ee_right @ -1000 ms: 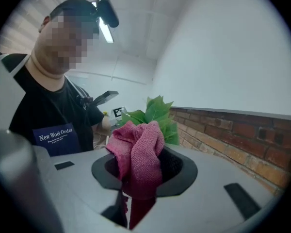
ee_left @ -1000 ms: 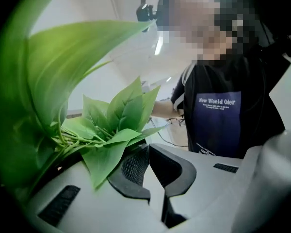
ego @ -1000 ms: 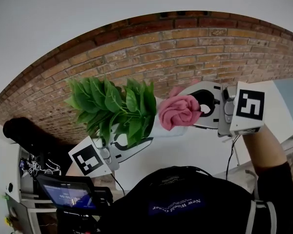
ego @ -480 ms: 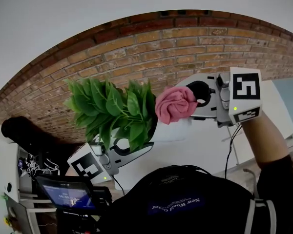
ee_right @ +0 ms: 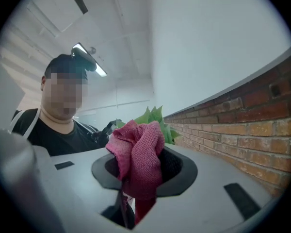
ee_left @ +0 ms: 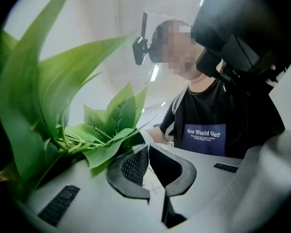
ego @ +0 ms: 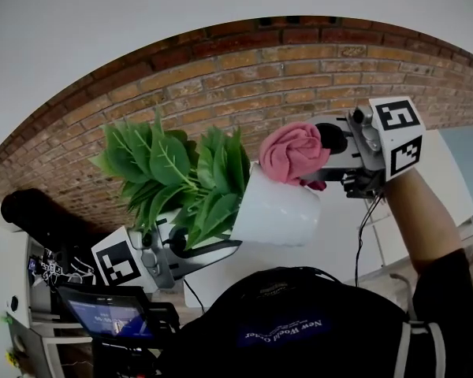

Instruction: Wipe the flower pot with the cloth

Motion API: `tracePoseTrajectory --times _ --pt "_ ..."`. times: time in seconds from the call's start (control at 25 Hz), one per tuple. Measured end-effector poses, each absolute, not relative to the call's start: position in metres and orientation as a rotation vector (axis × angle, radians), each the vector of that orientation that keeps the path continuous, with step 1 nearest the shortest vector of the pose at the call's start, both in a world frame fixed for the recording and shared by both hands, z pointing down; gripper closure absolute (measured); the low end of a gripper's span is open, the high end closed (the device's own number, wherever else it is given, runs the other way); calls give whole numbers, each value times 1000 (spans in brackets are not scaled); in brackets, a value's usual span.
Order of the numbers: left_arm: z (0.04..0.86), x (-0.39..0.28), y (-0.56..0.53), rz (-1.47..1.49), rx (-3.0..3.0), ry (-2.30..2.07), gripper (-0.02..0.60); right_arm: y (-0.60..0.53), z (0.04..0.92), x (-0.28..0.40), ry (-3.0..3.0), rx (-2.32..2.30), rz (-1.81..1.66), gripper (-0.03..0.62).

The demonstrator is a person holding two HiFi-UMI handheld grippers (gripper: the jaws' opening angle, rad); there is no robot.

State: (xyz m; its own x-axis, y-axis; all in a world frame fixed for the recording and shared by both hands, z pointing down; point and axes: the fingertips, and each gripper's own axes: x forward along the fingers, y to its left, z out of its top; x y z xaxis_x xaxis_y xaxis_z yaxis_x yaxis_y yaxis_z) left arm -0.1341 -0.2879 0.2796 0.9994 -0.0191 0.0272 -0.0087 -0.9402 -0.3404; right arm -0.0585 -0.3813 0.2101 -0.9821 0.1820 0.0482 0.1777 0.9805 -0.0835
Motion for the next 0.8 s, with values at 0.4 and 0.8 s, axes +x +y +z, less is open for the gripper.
tracePoseTrajectory --times 0.4,0.8 --pt "212 -141 -298 411 -2946 44 569 -392 199 -42 -3298 -257 272 485" --pt "189 -148 -316 597 -2943 143 570 -387 211 -47 -3335 -176 288 485"
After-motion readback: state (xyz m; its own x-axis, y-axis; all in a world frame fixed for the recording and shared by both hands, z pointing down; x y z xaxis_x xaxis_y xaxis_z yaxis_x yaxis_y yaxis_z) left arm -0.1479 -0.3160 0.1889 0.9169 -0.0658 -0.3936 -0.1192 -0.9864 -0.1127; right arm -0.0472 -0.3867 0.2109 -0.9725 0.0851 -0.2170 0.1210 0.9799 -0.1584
